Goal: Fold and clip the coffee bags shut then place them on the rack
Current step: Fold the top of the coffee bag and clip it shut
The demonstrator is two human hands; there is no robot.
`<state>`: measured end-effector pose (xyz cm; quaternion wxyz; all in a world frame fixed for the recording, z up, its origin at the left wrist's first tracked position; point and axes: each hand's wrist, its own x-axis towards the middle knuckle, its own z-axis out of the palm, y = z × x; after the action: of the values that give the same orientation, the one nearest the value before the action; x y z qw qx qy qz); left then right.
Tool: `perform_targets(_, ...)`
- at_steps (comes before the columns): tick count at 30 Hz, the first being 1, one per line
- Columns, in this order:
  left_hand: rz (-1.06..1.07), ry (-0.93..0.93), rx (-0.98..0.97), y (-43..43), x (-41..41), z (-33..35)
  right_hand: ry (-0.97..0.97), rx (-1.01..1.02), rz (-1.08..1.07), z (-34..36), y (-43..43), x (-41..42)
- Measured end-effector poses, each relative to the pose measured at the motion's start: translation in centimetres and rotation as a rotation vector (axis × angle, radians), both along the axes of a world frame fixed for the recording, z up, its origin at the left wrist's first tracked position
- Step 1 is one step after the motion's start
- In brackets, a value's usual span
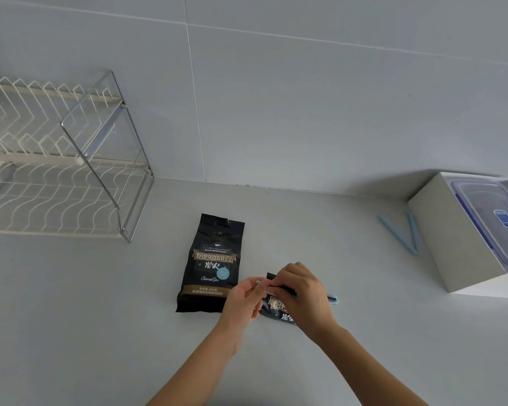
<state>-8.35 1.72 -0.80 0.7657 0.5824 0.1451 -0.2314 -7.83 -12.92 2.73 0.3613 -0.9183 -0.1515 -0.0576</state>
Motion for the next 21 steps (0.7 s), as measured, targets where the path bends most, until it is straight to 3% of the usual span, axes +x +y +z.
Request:
perform_targets(6,0.036,-0.076,-0.029,-0.3,-0.9,-0.4,-0.042,-0.017,0.085,0.6,-0.2,0.0)
perform_targets(11,0.043,-0.073,0.087,0.5,-1.4,-1.2,-0.101,-0.019,0.155,0.4,0.2,-0.6)
perform_targets(16,0.002,-0.132,0.215,0.7,-1.9,-2.0,-0.023,-0.025,0.162,-0.3,0.3,-1.4)
perform_targets(21,-0.067,-0.118,0.273,0.9,-1.4,-2.2,0.133,-0.308,0.258,1.4,0.9,0.4)
